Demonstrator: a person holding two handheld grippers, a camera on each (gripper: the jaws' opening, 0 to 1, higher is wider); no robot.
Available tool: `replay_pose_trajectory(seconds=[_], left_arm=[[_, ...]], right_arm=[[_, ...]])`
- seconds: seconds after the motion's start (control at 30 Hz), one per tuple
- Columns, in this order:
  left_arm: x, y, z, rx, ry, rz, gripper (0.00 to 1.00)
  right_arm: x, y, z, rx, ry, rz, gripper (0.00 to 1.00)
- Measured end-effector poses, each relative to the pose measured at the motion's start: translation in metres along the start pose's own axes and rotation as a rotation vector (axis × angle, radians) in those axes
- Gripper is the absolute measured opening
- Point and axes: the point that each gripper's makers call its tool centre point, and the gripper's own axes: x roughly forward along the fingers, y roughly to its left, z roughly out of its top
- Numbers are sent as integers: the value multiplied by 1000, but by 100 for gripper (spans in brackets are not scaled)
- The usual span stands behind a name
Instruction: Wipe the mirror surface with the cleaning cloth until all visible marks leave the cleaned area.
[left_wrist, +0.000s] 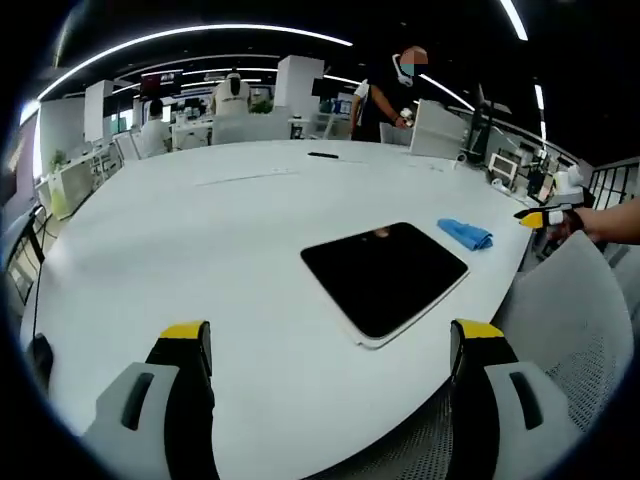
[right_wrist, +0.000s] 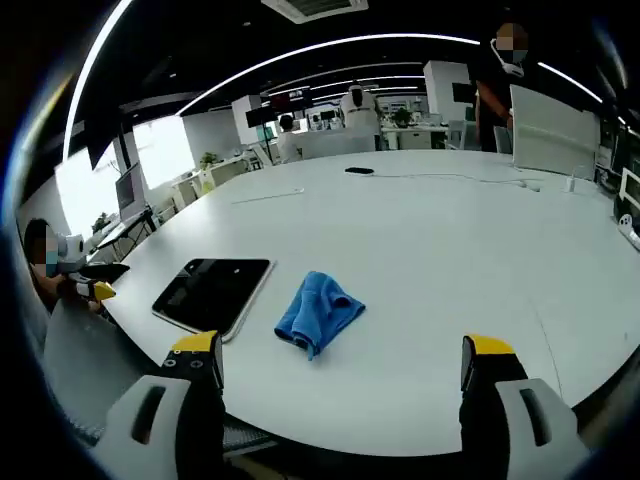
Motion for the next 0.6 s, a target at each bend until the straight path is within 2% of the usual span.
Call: replay_pose_trajectory(seconds=[0.03,0.07,0.13,0.23,0.27,0.3,0.37,0.43,0.5,0.6], left_arm=[[-1,7,-4,14,23,38,99],[-2,17,-2,44,12,84,99],[-5,25,-1,60,12,121,99],[-10,36,2,-45,-30,176,99],[-12,34,2,-100,-36,160,99],[-11,31,1,-123,-39,140,99],[-10,24,-1,-81,-16,121,99],[-8,11,3,-54,-20,71,99],[-5,5,-3,-46,11,36,99],[-3,1,-4,-54,13,4,99]], right_arm=[[3,4,1,-7,-7,20,98],[6,13,0,-36,2,72,98],[12,20,-5,-85,20,130,98],[17,20,-13,-94,55,165,98],[18,19,-14,-89,56,166,98],[16,20,-13,-90,54,166,98],[15,20,-15,-100,72,153,98],[13,17,-10,-113,55,112,98],[11,16,-7,-93,49,85,98],[9,17,-6,-73,45,63,98]])
